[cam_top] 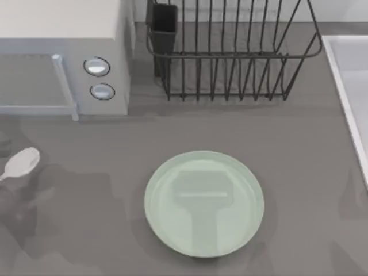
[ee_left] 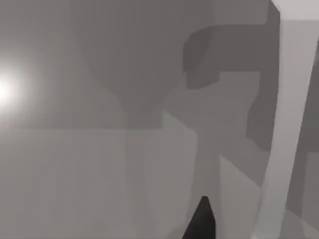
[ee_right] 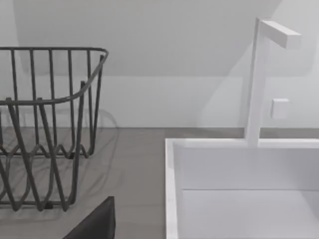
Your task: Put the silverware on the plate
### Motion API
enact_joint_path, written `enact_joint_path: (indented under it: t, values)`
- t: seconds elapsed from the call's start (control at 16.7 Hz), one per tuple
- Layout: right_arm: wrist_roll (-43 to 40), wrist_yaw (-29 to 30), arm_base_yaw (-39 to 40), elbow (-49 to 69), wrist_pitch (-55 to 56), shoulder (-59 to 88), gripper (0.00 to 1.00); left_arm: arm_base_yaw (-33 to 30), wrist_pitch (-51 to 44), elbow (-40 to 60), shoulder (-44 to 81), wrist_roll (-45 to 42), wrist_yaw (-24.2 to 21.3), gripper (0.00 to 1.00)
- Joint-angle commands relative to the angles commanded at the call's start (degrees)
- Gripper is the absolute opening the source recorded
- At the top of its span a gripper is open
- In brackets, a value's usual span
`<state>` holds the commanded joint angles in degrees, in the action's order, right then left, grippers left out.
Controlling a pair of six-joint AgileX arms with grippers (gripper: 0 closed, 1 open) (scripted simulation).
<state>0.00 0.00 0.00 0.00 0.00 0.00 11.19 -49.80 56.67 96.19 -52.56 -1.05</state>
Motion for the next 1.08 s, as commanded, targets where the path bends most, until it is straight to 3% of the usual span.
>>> enact_joint_path:
  t: [0.3, 0.72, 0.9, 1.08]
  values:
    - [0.0, 0.0, 0.0, 0.0, 0.0, 0.0, 1.0, -0.19, -12.87, 7.42, -5.0, 0.28, 0.01, 0.0]
    - [0.0, 0.0, 0.0, 0.0, 0.0, 0.0, 1.0, -0.21, -13.93, 8.3, -5.31, 0.75, 0.13, 0.0]
    - [0.0, 0.0, 0.0, 0.0, 0.0, 0.0, 1.0, -1.15, -15.48, 9.86, -3.63, 5.54, 0.92, 0.0]
    - [0.0, 0.0, 0.0, 0.0, 0.0, 0.0, 1.0, -3.31, -18.12, 12.73, -0.76, 15.63, 2.37, 0.0]
